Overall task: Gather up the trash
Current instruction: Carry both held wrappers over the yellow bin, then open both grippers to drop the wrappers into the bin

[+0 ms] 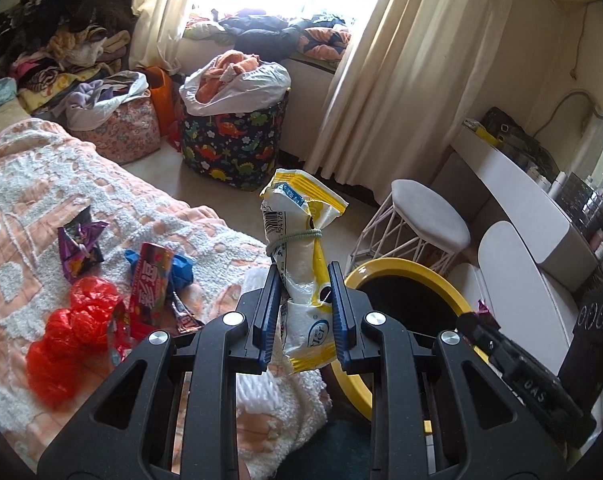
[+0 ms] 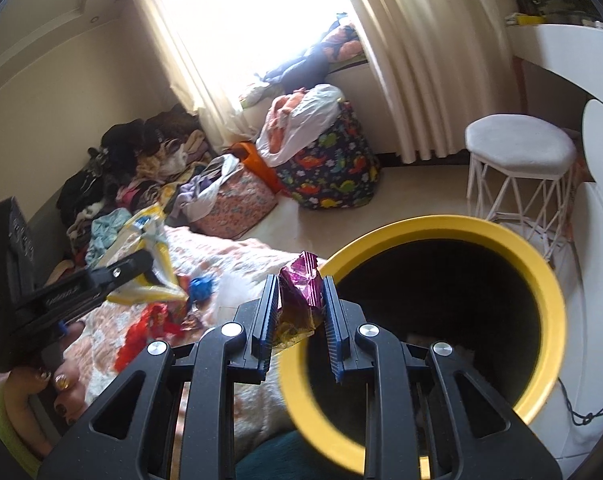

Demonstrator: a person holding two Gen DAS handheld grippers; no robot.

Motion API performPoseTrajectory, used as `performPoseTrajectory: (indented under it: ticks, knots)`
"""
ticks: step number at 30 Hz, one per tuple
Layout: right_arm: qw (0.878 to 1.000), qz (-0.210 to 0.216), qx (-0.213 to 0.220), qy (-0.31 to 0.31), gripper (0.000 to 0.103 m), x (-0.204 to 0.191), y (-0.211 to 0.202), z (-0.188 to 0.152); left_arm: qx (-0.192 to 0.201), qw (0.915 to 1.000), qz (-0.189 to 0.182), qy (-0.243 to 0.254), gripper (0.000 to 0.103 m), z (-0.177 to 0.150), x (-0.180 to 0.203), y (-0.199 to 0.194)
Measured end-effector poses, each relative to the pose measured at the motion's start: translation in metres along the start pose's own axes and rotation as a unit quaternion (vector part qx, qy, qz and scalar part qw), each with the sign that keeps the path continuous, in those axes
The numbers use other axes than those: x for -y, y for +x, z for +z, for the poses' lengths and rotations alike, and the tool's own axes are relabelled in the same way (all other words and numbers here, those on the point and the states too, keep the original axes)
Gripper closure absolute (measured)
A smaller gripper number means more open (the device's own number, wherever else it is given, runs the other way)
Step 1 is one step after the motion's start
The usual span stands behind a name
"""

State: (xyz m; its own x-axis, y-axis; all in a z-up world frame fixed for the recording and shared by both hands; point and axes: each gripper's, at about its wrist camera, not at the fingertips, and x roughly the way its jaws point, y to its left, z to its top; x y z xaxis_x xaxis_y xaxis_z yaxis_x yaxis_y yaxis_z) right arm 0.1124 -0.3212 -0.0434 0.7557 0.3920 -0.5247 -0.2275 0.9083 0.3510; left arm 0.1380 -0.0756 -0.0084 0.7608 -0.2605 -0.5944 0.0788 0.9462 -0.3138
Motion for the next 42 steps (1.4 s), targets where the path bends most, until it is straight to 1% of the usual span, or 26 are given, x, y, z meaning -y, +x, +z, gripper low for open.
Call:
performPoseTrajectory:
  ticks: [11, 16, 26, 33, 42]
  knots:
    - [0.998, -0.051, 0.024, 0.033, 0.082, 0.047, -0.005, 0.011, -0.027, 0.9990, -0.024, 0.027, 0.086, -0.014, 0.028, 0.016]
    - [0.995, -0.073, 0.025, 0.056, 0.082, 0.070, -0.008, 0.008, -0.047, 0.9970, -0.039, 0.047, 0.086, -0.026, 0.046, 0.029]
    - [0.990, -0.109, 0.014, 0.085, 0.082, 0.098, -0.003, 0.006, -0.085, 0.9910, -0.062, 0.084, 0.086, -0.045, 0.072, 0.057]
    - [0.987, -0.123, 0.007, 0.098, 0.082, 0.112, 0.002, 0.004, -0.110, 0.9873, -0.067, 0.093, 0.086, -0.057, 0.080, 0.076]
    - [0.986, -0.125, 0.003, 0.106, 0.082, 0.119, 0.007, 0.002, -0.126, 0.9861, -0.059, 0.092, 0.085, -0.065, 0.078, 0.091]
